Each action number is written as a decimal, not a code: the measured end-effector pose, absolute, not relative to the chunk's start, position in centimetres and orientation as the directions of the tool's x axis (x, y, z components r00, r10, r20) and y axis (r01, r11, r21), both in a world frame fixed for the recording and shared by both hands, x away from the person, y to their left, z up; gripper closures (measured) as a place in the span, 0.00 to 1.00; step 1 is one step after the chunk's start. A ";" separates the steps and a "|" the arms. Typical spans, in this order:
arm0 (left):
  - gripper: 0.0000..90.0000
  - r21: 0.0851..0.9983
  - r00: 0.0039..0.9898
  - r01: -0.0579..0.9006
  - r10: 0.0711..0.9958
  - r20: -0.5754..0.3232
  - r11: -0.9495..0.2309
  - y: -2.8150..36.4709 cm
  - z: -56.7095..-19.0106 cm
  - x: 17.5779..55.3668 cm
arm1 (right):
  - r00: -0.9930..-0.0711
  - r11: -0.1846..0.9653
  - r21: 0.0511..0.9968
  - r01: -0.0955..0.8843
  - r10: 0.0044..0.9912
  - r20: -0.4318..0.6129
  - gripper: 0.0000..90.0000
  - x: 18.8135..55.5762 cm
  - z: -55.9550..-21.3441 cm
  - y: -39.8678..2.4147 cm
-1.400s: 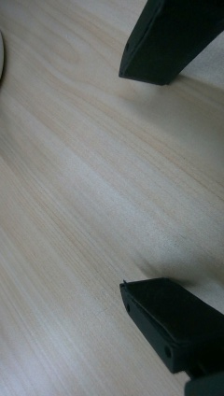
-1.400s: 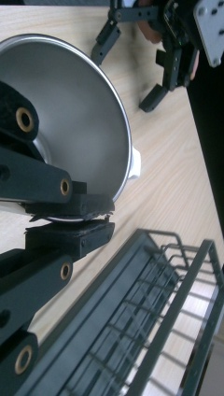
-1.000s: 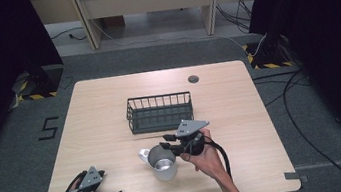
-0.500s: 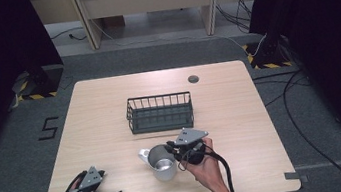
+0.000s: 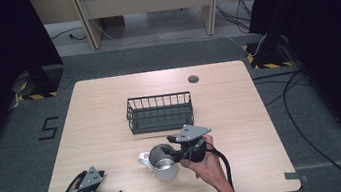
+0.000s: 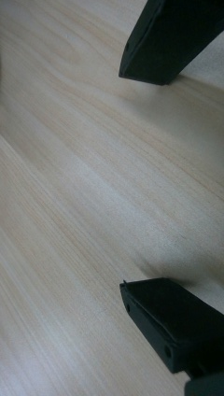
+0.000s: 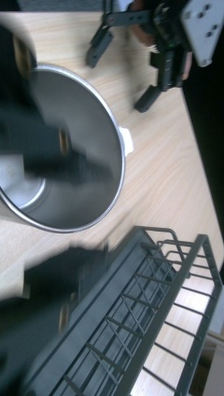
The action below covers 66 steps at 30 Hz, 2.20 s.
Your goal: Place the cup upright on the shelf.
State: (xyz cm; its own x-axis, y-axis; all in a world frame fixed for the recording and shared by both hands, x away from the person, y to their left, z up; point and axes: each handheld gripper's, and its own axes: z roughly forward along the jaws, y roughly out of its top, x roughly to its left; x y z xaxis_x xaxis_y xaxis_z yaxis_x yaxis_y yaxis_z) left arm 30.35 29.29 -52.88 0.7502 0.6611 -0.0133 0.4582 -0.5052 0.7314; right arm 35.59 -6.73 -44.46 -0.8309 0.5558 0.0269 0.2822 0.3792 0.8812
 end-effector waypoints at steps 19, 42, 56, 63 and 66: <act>0.00 0.731 0.750 0.458 0.661 -0.013 -0.505 29.3 -52.9 30.4 | -0.830 0.206 0.953 0.222 0.553 0.074 0.17 31.5 -47.0 -7.4; 0.00 0.732 0.750 0.458 0.661 -0.014 -0.505 29.3 -52.9 30.4 | -0.833 0.220 0.954 0.204 0.551 0.051 0.05 33.0 -48.4 -4.7; 0.00 0.731 0.750 0.458 0.661 -0.013 -0.506 29.3 -52.9 30.4 | -0.843 0.210 0.958 0.193 0.535 0.052 0.06 33.5 -48.5 -4.5; 0.00 0.731 0.750 0.458 0.661 -0.014 -0.505 29.3 -52.9 30.4 | -0.835 0.202 0.961 0.186 0.548 0.046 0.07 34.0 -47.8 -5.1; 0.00 0.731 0.750 0.458 0.661 -0.013 -0.506 29.3 -52.9 30.4 | -0.834 0.201 0.964 0.173 0.550 0.035 0.07 34.2 -47.0 -5.3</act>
